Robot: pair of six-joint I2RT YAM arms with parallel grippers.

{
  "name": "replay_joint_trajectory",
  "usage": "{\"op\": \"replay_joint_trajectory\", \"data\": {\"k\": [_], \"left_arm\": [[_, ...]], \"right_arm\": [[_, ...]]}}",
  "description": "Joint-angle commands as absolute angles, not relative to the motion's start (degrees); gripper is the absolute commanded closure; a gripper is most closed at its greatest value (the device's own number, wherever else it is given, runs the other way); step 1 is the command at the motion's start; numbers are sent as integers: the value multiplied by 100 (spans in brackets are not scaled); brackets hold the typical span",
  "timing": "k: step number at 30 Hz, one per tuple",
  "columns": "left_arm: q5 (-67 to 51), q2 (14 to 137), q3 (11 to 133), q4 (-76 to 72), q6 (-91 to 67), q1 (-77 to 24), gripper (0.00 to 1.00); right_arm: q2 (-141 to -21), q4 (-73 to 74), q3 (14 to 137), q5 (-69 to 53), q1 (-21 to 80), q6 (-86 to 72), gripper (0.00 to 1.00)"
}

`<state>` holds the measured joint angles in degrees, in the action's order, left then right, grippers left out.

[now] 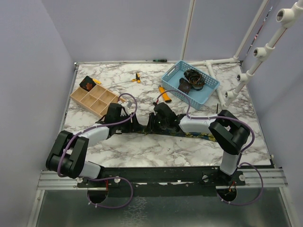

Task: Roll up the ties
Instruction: Roll the tie at the center of the board.

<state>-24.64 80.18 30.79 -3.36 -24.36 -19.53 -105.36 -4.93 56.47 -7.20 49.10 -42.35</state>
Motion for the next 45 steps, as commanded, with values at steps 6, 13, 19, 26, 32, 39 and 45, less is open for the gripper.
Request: {"op": "replay_joint_trajectory", "data": {"k": [6,13,19,26,32,39,45], "left_arm": [[-2568,8101,3059,-499,-2404,-1978,41],[-2428,7942,3040,-413,-2398,-1978,39],[-2005,7694,3075,-242,-2270,-1942,37],[-1971,7804,3191,-226,-2224,-1849,37],[-2243,8213,3394,-331,-2248,-1854,40],[-2735,8564,3343,-726,-2284,-1854,51],[-2936,8665,3271,-965,-2384,-1855,79]], "right_arm": [[-10577,-236,5976,-582,4889,-4011,68],[-10642,-140,6121,-518,4887,-3913,70],[-10768,-9,6190,-269,4882,-3729,71],[-10885,-65,6074,-242,4864,-3752,71],[-10890,-109,6040,-252,4848,-3754,71],[-10898,-171,6009,-322,4849,-3738,71],[-10907,-213,5991,-368,4850,-3766,72]]}}
